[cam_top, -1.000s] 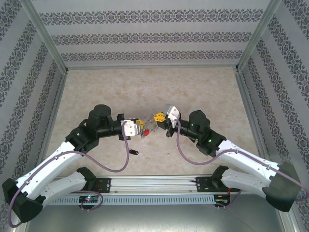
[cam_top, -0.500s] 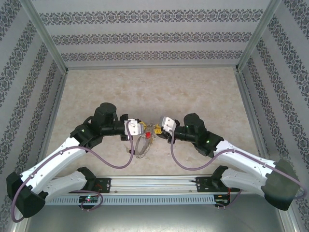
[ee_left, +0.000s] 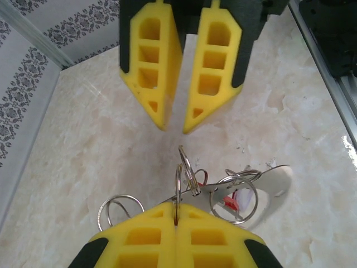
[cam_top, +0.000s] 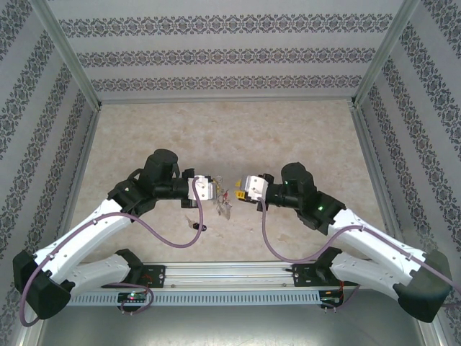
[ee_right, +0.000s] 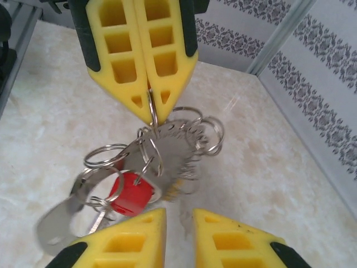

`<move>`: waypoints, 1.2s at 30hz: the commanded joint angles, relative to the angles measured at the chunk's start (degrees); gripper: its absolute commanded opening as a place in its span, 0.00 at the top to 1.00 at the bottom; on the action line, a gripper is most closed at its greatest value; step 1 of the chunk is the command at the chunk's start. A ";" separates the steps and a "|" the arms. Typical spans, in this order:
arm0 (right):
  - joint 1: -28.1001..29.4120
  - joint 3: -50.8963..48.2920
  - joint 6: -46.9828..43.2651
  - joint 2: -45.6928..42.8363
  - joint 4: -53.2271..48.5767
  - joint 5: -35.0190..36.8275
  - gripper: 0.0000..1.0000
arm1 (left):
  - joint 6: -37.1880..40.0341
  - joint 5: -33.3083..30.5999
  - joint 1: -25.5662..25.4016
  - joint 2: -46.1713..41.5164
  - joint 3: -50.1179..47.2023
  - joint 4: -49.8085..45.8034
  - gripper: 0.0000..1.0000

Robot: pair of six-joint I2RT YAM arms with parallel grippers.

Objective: Put the keys on the keyring

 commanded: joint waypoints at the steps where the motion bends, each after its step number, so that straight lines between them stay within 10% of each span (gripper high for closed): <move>1: -0.21 4.02 -6.57 1.92 -4.72 -1.47 0.84 | 2.04 2.48 0.43 -0.10 1.60 0.03 1.00; 36: 5.26 13.51 -10.23 9.35 -10.11 -2.07 0.86 | 1.40 5.13 0.44 -2.39 -1.00 3.14 1.00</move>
